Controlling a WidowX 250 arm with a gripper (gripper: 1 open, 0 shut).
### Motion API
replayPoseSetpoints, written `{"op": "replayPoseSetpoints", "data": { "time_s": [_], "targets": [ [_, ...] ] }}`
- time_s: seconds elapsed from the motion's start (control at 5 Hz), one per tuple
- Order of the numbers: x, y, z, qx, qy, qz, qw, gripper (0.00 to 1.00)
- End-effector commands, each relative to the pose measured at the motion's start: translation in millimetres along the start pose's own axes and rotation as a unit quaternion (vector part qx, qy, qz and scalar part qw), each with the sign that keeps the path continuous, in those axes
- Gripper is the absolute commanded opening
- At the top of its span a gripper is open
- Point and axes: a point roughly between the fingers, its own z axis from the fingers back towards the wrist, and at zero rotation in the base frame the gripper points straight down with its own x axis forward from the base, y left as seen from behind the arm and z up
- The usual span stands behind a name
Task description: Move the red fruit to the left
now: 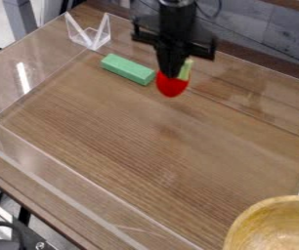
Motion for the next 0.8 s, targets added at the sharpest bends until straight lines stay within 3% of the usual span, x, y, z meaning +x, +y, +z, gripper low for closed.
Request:
{"op": "replayPoseSetpoints", "data": {
  "time_s": [0.0, 0.4, 0.6],
  "targets": [
    [8.8, -5.4, -3.9, 0.008, -0.016, 0.022, 0.9996, 0.00],
    [29.9, 11.9, -26.3, 0.023, -0.013, 0.081, 0.9964, 0.00],
    [35.0, 13.4, -27.8, 0.023, -0.012, 0.081, 0.9964, 0.00]
  ]
}}
